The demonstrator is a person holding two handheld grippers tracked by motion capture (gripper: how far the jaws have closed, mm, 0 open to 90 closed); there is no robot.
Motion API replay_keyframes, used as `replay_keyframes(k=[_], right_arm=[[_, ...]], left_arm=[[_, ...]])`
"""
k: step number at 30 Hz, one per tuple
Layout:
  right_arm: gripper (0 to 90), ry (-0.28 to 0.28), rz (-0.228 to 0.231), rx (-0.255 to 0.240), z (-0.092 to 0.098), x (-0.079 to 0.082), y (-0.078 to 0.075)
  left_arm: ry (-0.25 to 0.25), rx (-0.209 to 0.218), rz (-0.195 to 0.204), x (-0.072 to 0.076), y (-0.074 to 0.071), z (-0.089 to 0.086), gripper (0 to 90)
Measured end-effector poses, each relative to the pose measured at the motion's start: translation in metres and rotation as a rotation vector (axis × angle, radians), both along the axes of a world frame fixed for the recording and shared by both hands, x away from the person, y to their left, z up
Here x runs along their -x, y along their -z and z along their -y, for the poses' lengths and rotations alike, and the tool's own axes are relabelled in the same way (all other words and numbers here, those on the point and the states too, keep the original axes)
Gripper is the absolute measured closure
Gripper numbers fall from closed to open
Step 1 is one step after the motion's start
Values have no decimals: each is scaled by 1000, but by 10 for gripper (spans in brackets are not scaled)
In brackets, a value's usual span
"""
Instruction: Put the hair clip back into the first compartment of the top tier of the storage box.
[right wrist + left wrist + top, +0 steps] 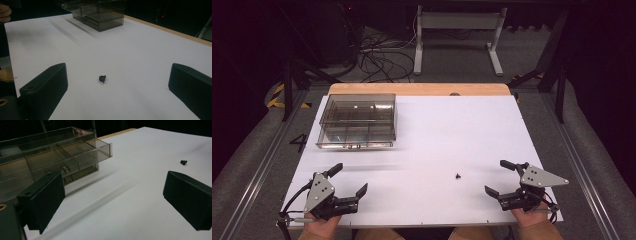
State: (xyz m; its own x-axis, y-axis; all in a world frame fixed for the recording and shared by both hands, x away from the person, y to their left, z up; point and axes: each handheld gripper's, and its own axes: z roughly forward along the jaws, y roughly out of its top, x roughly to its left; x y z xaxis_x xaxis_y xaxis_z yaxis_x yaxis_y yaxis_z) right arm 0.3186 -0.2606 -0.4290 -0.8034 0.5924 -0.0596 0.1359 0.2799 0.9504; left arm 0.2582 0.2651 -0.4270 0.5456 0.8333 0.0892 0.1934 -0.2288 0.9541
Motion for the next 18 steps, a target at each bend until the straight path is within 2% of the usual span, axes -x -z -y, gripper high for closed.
replay_keyframes(k=[18], right_arm=[[35, -5, -13, 8, 0, 0, 2]], left_arm=[[1, -5, -2, -1, -1, 2, 49]])
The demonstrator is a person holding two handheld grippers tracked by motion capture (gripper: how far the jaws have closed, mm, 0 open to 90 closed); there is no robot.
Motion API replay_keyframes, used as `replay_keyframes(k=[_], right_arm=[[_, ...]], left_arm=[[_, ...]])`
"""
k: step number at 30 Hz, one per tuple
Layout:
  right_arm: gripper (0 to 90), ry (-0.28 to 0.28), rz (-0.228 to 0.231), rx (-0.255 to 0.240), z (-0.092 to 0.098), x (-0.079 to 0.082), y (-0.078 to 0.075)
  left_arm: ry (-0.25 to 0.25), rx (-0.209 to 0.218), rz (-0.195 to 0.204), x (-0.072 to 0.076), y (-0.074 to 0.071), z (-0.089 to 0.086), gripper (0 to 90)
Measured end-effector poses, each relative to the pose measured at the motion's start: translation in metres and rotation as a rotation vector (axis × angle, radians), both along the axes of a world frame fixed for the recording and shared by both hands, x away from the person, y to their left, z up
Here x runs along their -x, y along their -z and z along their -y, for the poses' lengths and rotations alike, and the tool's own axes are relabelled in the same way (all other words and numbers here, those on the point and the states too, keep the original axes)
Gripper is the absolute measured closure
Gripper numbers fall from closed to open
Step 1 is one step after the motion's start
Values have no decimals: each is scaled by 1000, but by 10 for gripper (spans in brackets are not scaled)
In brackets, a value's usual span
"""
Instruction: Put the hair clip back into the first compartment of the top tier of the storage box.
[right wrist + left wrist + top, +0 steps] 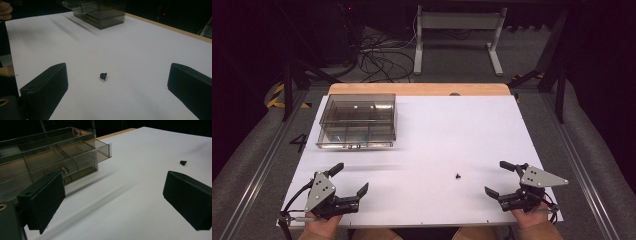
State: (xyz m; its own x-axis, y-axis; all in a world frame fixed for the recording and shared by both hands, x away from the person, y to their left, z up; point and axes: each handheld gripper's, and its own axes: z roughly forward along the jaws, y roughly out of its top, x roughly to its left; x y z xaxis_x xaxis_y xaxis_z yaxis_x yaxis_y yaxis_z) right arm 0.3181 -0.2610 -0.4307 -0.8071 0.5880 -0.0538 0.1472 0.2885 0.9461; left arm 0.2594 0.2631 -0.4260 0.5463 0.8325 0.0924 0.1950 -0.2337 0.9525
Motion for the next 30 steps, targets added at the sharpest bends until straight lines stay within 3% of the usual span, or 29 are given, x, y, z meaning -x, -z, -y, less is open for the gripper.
replay_keyframes(k=[16, 21, 30], right_arm=[[37, -3, -22, -4, 0, -2, 2], [38, -7, -25, 1, -2, -3, 3], [39, -8, -29, -3, -2, -3, 3]], left_arm=[[69, 32, -59, -12, -14, 14, 50], [131, 21, -88, -21, -20, 28, 52], [209, -15, -100, -32, -29, 54, 53]])
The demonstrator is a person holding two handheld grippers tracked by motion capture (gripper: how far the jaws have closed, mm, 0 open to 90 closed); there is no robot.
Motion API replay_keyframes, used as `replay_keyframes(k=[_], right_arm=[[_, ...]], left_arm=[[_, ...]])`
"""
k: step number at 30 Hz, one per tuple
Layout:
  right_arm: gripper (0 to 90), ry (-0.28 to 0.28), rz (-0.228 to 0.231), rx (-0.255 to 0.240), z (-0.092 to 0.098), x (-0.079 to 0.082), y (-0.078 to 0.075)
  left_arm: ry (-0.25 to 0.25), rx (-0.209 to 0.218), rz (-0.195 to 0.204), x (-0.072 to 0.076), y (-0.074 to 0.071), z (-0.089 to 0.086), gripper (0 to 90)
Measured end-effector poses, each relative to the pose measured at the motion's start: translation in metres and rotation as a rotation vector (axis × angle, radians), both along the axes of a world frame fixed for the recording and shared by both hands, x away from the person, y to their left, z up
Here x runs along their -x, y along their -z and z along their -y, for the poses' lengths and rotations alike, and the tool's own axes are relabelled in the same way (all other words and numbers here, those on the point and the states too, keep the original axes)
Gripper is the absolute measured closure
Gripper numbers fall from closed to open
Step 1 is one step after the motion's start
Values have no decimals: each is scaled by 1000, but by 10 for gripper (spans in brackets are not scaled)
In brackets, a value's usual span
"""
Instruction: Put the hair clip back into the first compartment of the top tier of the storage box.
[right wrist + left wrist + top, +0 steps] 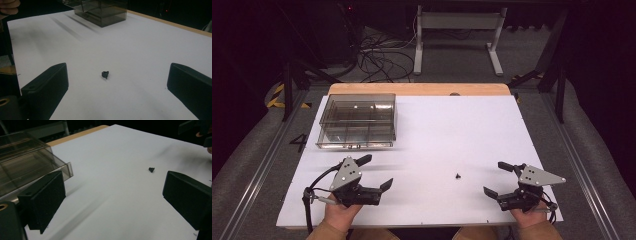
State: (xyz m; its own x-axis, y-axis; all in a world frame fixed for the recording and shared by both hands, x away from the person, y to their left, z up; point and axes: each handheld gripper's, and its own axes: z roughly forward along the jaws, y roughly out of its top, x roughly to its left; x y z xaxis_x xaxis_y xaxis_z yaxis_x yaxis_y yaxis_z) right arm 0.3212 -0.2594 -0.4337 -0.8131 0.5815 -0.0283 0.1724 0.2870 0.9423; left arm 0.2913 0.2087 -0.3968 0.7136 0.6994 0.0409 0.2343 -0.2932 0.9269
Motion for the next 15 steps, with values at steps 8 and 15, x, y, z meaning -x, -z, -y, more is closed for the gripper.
replay_keyframes(k=[8, 15], right_arm=[[39, 8, -6, -3, 4, 2, 1], [40, 16, -16, -12, 7, 4, 2]], left_arm=[[55, -10, -11, -8, -4, 20, 54], [96, -17, -25, -15, -5, 35, 55]])
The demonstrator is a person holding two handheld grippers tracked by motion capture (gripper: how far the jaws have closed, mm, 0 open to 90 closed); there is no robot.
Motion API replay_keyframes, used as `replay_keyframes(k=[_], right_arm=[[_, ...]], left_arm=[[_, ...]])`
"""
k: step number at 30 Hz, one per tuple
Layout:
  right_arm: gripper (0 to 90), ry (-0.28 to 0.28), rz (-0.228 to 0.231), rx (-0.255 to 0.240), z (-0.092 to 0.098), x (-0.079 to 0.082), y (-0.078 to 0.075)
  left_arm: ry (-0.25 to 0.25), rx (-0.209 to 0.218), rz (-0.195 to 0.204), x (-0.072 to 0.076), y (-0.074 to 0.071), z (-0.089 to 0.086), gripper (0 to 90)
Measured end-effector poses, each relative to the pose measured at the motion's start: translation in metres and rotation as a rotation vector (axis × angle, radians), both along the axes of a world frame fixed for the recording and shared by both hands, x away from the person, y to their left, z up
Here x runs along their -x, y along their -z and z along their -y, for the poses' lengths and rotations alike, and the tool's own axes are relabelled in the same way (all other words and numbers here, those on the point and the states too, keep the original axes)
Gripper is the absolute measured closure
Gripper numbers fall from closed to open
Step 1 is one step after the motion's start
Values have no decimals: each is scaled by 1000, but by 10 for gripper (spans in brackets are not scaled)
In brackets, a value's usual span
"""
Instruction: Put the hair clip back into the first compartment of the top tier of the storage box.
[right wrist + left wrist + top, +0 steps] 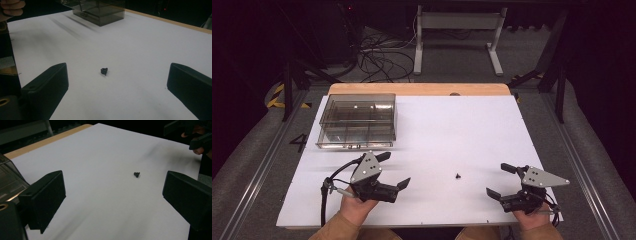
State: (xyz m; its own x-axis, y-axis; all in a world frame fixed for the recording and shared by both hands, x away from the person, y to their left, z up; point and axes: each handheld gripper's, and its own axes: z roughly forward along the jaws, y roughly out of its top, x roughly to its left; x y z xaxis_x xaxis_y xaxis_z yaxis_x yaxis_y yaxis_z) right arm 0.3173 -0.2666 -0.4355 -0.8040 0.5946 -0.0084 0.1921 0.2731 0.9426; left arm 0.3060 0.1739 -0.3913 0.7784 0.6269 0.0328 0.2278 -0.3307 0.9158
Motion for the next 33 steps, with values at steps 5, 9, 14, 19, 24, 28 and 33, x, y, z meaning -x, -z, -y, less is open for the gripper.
replay_keyframes(k=[5, 9, 14, 19, 24, 28, 33], right_arm=[[40, 4, -3, 1, 2, 1, 1], [40, 7, -11, -1, 3, 1, 2], [41, 7, -14, -2, 4, 2, 2], [41, 8, -16, -3, 4, 2, 2], [42, 10, -16, -4, 6, 3, 3], [41, 10, -18, -6, 7, 4, 3], [41, 11, -17, -10, 8, 4, 3]], left_arm=[[16, -6, -3, -3, -1, 7, 56], [34, -6, -10, -6, -2, 15, 58], [47, -26, -32, -10, -3, 25, 67], [69, -31, -55, -14, -3, 36, 78], [110, -16, -75, -18, -3, 46, 88], [133, -17, -78, -21, -3, 54, 97], [148, -14, -86, -24, -2, 63, 116]])
